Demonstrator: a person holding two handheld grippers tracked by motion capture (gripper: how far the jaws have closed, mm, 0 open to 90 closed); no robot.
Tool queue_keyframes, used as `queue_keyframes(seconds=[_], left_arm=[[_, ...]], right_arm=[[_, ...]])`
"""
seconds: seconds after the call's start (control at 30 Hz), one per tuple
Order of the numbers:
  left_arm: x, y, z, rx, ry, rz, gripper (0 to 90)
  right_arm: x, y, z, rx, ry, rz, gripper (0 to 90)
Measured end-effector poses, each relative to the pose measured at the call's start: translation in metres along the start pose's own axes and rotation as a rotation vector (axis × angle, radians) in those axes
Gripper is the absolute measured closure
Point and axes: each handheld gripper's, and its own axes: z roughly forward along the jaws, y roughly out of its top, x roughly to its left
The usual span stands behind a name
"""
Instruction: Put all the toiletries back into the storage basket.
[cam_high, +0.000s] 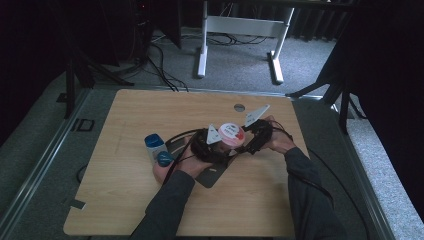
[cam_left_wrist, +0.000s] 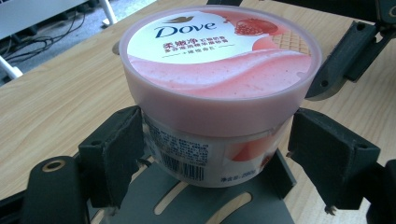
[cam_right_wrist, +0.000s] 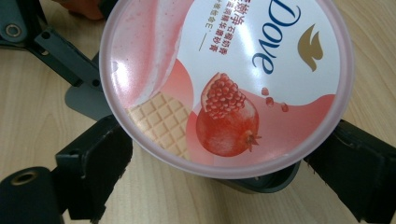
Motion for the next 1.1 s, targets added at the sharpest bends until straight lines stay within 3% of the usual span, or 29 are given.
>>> queue_keyframes(seconds=[0.37, 1.1], left_arm=[[0.006, 0.000, 0.003, 0.003, 0.015, -0.019, 18.7], [0.008, -0.009, 0.023, 0.035, -0.010, -0.046, 18.9]], right_arm=[[-0.008, 0.003, 0.005, -0.008, 0.005, 0.018, 8.3], [-0.012, -0.006, 0.015, 0.055, -0.028, 0.030, 8.6]])
